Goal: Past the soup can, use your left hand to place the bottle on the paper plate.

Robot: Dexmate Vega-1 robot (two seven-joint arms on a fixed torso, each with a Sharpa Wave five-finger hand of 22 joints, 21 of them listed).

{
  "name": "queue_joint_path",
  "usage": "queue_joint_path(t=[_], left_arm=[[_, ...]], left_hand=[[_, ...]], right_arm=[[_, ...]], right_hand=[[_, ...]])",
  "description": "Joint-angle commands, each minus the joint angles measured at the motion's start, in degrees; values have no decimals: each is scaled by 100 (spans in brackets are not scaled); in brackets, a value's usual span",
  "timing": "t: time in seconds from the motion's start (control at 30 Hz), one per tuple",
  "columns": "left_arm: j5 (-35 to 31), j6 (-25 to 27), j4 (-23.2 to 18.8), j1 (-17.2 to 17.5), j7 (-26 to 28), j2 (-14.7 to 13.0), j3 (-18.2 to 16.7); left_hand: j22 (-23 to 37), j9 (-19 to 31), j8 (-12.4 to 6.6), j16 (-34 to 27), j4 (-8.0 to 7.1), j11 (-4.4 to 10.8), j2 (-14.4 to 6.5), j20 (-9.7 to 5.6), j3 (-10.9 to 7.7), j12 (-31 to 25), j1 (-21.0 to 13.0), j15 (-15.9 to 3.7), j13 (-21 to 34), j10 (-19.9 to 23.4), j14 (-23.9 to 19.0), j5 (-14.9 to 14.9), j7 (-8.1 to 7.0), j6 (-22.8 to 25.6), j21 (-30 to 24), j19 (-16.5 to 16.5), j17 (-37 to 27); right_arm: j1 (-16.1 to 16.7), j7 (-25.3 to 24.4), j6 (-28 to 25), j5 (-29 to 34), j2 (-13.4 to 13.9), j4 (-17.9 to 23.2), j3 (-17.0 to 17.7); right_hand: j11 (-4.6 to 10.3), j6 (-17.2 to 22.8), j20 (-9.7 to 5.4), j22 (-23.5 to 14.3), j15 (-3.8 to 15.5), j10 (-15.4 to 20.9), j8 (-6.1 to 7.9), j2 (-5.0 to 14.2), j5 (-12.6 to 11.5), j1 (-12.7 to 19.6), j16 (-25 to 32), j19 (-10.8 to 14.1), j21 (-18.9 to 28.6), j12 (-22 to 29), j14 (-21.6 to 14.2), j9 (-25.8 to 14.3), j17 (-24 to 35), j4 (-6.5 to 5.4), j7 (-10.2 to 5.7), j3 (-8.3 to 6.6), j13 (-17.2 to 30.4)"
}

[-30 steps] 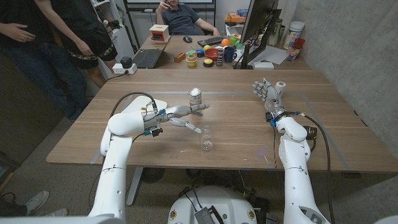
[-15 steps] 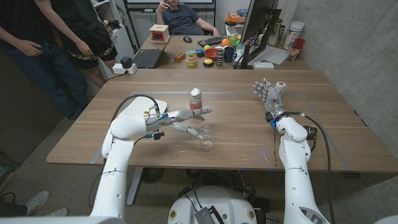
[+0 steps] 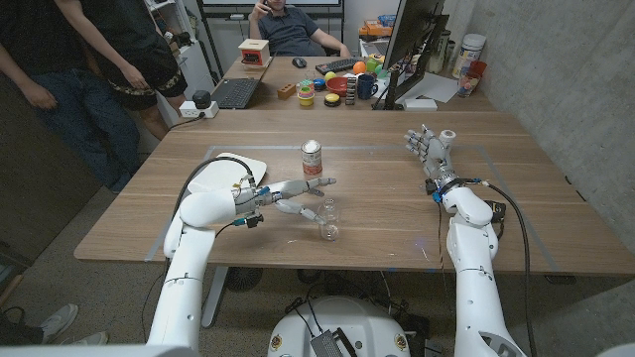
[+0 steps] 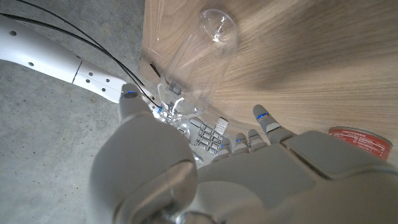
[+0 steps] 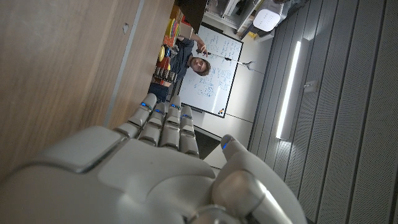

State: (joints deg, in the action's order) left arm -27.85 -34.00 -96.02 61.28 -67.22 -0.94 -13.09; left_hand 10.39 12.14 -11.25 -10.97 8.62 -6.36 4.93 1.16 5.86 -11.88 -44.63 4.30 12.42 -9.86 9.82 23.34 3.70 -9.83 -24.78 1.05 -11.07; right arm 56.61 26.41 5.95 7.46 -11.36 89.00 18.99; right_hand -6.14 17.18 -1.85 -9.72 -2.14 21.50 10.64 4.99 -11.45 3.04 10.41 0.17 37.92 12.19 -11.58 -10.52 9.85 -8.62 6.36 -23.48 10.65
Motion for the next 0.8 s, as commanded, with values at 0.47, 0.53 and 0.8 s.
queue_joint_path(t=[0.47, 0.53, 0.8], left_arm=[[-198, -196, 286, 18, 341, 171, 105], [-174, -217, 320, 9, 338, 168, 108], [-271, -171, 306, 19, 439, 215, 100]], left_hand=[[2, 5, -174, -224, 34, 37, -540, -284, -230, -197, -1011, -268, 6, -919, -356, 281, 217, -2330, -256, -1198, 22], [0, 2, -181, -257, 43, 52, -604, -296, -261, -216, -1179, -323, 2, -839, -544, 297, 223, -2277, -300, -1397, 24], [5, -8, -206, -347, 62, 107, -861, -516, -417, -299, -2002, -750, -17, -442, -1368, 268, 261, -2000, -545, -2371, 19]], right_arm=[[10, -20, -5, 62, 31, 23, -5], [6, -27, -8, 76, 36, 20, -7], [-35, -12, 2, 80, 46, -37, -20]], right_hand=[[-5, 11, -188, -31, -16, 46, 35, 78, -46, -62, 34, 57, -47, 45, -72, -23, 16, 5, 59, 40, 20], [-3, 15, -191, -31, -19, 50, 36, 78, -47, -63, 35, 57, -52, 47, -78, -23, 16, 6, 63, 41, 20], [-1, 22, -188, -31, -21, 69, 39, 76, -51, -64, 36, 61, -70, 53, -94, -22, 14, 10, 65, 47, 20]])
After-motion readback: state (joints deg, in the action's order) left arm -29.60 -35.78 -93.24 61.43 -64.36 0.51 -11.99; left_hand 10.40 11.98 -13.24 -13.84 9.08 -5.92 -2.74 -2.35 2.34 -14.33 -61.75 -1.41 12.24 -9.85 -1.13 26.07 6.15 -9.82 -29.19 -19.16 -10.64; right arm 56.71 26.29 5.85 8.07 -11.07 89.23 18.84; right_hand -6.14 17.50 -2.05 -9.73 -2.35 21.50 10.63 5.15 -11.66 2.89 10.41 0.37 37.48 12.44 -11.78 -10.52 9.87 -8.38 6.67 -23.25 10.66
